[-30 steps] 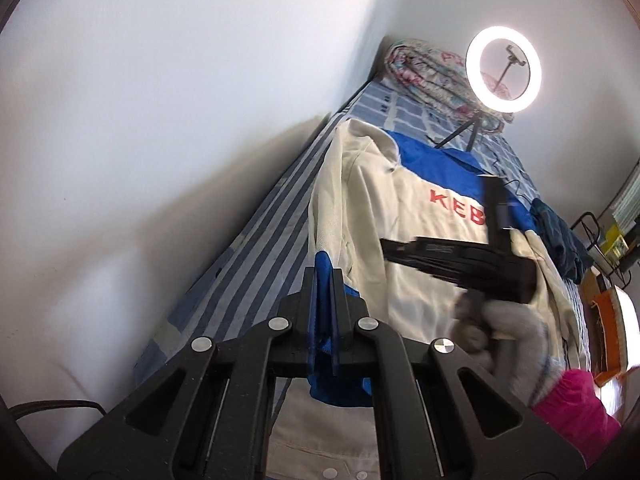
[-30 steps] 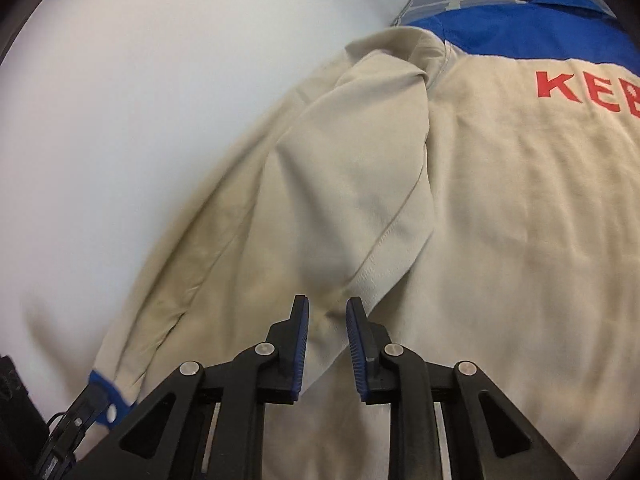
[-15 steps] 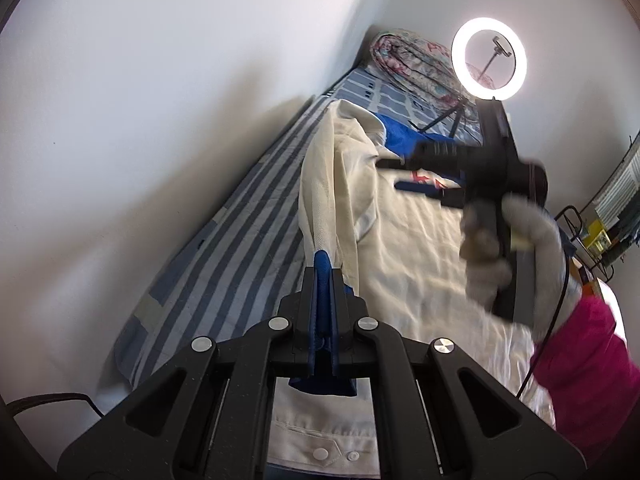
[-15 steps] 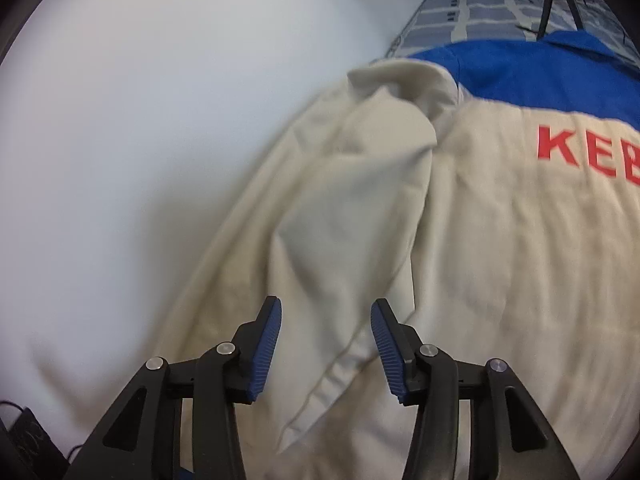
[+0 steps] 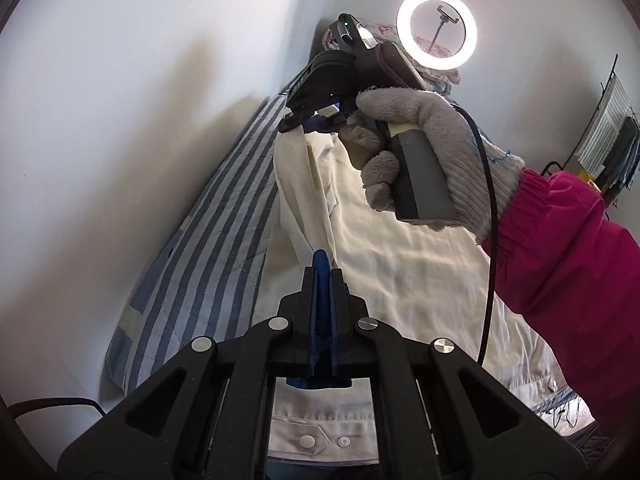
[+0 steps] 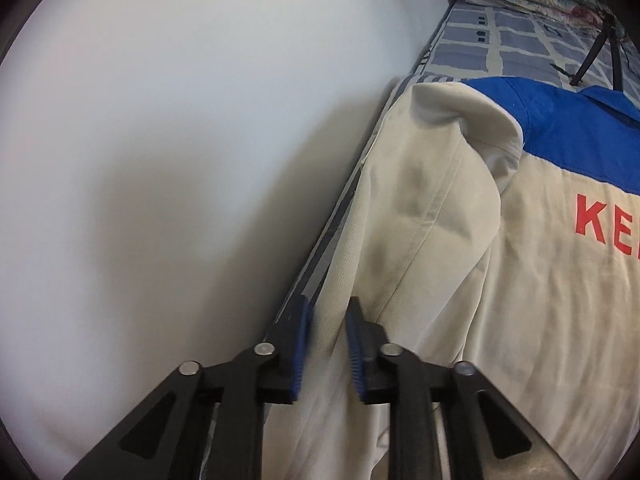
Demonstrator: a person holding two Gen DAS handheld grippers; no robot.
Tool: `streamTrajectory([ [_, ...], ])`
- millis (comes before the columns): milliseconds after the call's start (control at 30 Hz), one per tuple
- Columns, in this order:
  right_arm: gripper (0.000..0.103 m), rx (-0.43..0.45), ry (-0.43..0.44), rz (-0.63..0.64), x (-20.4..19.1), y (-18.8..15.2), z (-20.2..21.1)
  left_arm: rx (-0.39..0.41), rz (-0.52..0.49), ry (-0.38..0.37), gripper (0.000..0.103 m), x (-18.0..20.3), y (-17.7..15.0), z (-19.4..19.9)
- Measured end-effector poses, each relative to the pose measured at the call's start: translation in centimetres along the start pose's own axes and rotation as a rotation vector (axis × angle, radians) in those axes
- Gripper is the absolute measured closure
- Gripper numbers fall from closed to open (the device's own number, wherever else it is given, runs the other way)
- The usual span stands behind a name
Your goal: Fold large clothes
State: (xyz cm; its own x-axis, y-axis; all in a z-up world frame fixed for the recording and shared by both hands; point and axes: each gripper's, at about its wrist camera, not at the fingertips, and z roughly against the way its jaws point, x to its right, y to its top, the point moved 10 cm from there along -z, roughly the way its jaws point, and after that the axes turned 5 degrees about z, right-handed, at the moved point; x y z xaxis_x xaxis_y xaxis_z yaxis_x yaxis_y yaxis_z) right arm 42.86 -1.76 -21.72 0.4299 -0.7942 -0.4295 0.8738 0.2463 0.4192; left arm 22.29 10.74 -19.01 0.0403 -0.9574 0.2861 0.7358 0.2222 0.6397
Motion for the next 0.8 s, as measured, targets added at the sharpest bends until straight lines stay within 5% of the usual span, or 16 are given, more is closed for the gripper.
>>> streamTrajectory([
  [233, 0.103, 0.076, 0.022, -0.051, 2.7, -0.9, 4.6, -0.018, -0.070, -0.035, 0.101, 1.5, -1.1, 0.5],
  [533, 0.103, 0.139, 0.037, -0.194, 9.0, -6.4, 10.9, -0.064, -0.197, -0.096, 0.100, 6.0, -4.4, 1.0],
  [767, 0.103, 0.095, 0.042, -0.330, 14.7, -13.0, 9.5, -0.119, -0.215, -0.186, 0.100, 7.7, -7.0, 1.5],
  [800, 0.103, 0.085, 0.030, -0.342, 15.4, -14.0, 9.1, -0.126, -0.209, -0.193, 0.094, 7.7, -7.3, 1.6],
])
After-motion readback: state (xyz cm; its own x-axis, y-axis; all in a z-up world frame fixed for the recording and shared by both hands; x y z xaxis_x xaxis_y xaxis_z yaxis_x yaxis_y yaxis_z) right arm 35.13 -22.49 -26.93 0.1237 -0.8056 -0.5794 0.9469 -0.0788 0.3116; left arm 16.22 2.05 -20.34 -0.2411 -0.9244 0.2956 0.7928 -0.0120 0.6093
